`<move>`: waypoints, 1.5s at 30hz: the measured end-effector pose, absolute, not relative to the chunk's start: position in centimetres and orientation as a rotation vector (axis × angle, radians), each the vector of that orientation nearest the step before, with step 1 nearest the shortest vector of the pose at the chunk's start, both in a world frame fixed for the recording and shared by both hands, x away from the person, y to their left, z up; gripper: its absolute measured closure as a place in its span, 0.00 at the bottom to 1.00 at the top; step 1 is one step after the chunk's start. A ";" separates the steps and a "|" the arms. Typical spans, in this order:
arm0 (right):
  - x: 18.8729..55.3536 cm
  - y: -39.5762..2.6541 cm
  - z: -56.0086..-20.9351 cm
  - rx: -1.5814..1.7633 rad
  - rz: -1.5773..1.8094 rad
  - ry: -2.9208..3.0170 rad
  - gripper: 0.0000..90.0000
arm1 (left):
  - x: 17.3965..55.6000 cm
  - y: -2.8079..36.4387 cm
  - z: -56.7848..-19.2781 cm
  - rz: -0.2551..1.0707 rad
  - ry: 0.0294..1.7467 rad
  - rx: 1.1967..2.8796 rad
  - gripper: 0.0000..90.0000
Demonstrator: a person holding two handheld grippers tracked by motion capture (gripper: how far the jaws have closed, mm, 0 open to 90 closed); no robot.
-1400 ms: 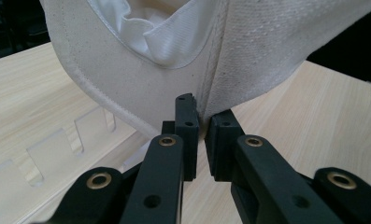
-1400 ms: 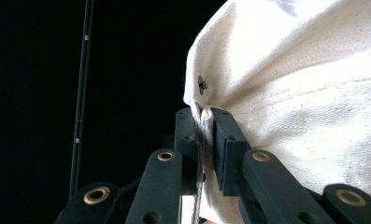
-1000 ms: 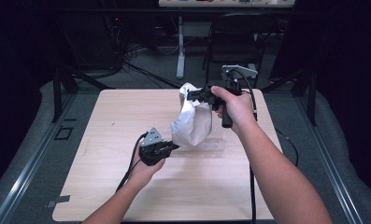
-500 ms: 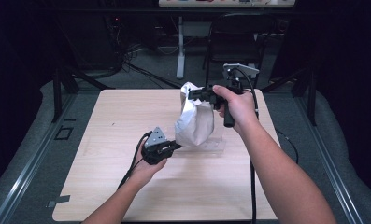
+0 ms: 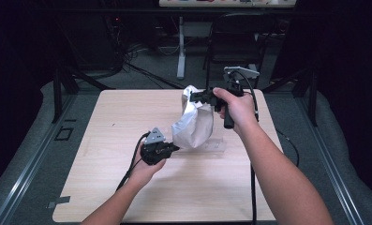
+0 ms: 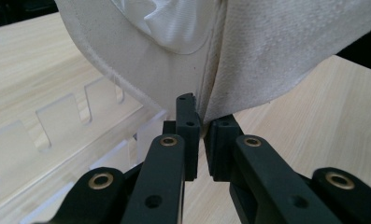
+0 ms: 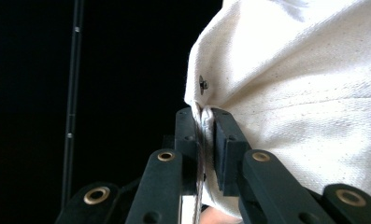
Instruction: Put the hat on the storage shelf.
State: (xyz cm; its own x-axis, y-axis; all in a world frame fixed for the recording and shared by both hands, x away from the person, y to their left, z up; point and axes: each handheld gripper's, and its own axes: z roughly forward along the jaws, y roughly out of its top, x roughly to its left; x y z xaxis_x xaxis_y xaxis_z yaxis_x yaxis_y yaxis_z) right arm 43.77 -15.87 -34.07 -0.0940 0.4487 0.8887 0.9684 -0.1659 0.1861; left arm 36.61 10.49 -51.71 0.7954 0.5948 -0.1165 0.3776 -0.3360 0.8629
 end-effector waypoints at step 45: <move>42.8 -16.4 -34.6 -1.718 -1.220 -1.696 0.76 | 32.8 15.5 -52.1 0.287 0.900 1.884 0.60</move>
